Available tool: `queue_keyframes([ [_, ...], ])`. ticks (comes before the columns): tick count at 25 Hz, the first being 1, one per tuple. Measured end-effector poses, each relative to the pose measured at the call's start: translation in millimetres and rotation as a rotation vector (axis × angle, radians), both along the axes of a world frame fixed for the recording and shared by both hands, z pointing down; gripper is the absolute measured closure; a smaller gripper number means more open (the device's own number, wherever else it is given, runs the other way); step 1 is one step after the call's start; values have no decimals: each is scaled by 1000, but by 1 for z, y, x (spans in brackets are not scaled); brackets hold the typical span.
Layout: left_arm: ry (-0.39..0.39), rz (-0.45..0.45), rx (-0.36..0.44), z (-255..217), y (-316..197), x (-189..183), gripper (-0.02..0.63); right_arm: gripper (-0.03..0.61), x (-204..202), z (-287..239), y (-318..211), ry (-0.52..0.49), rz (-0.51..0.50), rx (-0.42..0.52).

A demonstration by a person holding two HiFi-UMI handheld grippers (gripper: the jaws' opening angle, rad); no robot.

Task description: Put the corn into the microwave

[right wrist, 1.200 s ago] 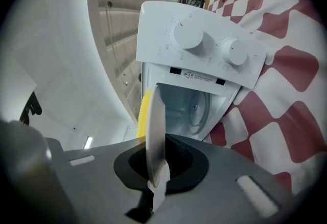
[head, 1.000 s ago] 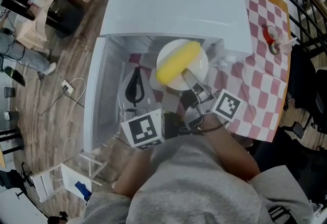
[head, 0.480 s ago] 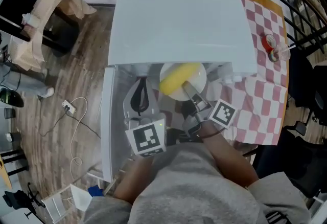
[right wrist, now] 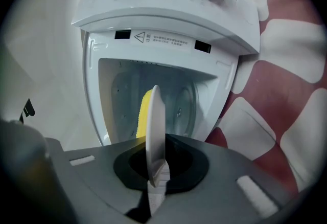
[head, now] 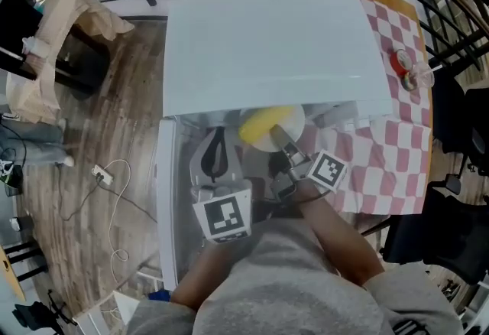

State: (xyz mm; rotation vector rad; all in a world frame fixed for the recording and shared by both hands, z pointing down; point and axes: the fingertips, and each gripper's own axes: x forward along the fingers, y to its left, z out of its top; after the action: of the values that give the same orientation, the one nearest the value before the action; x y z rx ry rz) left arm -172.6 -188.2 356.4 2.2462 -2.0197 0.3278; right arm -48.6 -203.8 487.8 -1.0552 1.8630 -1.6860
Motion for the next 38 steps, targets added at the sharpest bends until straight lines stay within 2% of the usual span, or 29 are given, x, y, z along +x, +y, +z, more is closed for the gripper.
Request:
queue_keyframes([
  [5, 0, 9, 1, 3, 2, -8, 603, 572, -11, 6, -8, -46, 19, 7],
  [12, 12, 4, 21, 4, 5, -17, 603, 571, -19, 23, -11, -54, 40, -16],
  [16, 30, 8, 18, 2, 6, -17, 603, 571, -19, 33, -8, -24, 55, -65],
  [23, 27, 2, 9, 3, 10, -17, 603, 572, -22, 36, -13, -58, 67, -101],
  [30, 14, -3, 11, 4, 12, -18, 603, 571, -23, 37, -22, -94, 83, -108],
  [32, 11, -3, 6, 3, 13, -17, 603, 571, -26, 34, -26, -110, 76, -83],
  [38, -10, -4, 15, 3, 15, -13, 603, 567, -27, 34, -34, -81, 47, -78],
])
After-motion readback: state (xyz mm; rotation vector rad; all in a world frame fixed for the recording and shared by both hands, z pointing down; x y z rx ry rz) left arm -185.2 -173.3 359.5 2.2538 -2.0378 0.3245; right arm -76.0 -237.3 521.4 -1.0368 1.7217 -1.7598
